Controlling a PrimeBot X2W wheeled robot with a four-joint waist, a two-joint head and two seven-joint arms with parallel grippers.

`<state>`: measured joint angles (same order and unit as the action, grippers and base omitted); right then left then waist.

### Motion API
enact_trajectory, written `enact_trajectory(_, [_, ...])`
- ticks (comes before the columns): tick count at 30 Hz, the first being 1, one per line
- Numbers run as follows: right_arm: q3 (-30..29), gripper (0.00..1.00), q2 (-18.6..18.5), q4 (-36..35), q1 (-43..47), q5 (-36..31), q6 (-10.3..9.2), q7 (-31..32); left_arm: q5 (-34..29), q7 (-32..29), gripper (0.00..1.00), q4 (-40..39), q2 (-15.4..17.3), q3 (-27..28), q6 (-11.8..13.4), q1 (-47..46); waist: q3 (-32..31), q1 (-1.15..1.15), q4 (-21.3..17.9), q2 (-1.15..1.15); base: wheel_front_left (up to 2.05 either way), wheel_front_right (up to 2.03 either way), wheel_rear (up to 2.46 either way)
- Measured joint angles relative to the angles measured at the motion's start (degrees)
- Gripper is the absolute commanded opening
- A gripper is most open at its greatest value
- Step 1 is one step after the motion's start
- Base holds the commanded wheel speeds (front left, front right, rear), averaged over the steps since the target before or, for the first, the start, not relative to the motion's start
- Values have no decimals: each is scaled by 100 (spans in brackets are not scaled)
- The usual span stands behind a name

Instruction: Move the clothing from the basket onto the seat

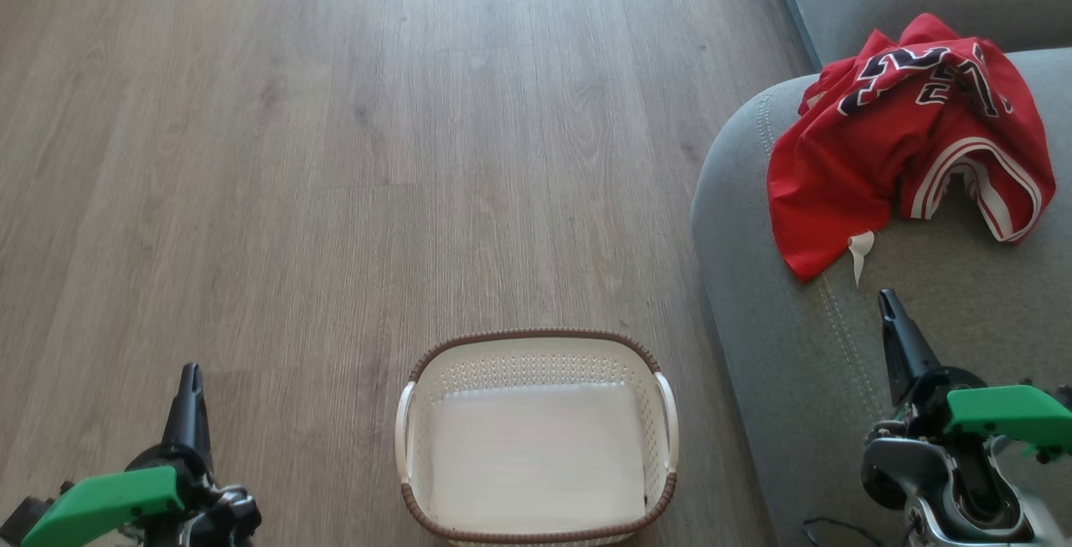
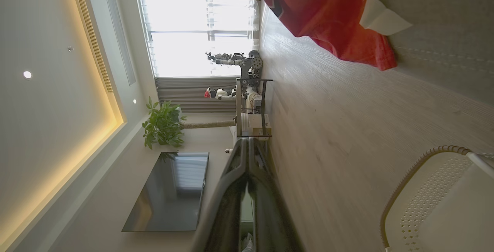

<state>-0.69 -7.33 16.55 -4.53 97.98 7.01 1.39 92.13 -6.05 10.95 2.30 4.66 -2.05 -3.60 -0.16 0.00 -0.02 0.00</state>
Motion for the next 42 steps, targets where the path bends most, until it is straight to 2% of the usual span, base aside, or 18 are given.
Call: enact_trajectory(42, [400, 0, -278, -75, 0, 352, 0, -326, 0, 0, 0, -1, 0, 0, 0, 0, 2, 0, 0, 0, 0, 0, 0])
